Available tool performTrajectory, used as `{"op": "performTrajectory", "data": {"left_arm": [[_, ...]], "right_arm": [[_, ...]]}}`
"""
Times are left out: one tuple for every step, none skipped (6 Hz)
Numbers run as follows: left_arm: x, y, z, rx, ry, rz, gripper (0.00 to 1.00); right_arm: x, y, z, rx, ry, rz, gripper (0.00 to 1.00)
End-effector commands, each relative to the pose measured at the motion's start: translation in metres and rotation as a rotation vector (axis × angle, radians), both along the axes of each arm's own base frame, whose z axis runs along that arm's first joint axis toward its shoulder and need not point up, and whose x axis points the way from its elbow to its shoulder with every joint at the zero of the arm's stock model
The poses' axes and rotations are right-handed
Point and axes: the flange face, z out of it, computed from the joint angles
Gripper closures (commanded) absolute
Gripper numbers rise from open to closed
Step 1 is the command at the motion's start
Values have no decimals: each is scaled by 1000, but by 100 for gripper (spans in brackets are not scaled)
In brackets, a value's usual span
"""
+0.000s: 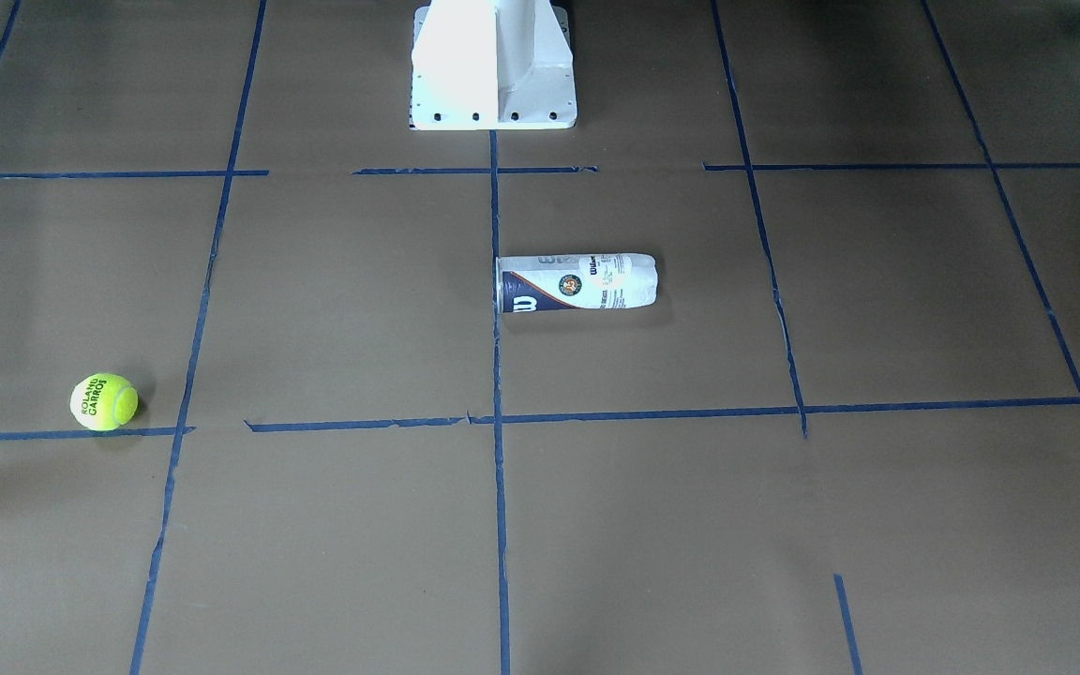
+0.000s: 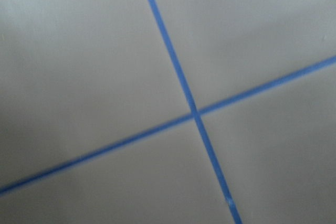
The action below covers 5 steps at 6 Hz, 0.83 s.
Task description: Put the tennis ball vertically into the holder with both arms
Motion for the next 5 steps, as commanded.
{"op": "performTrajectory", "data": {"left_arm": [[20,-13,-50,23,43,-52,0],[42,-25,-95,92,78,-73,0],[103,-40,-149,325,101,54,0],[158,-38,-189,402,130,136,0],[196,-41,-223,470,124,173,0]], "right_arm": [[0,-3,-10,18,-1,3,0],[0,-4,-13,23,-1,3,0],[0,-4,-14,26,-1,3,0],[0,-4,-13,24,-1,3,0],[0,-4,-13,24,-1,3,0]]}}
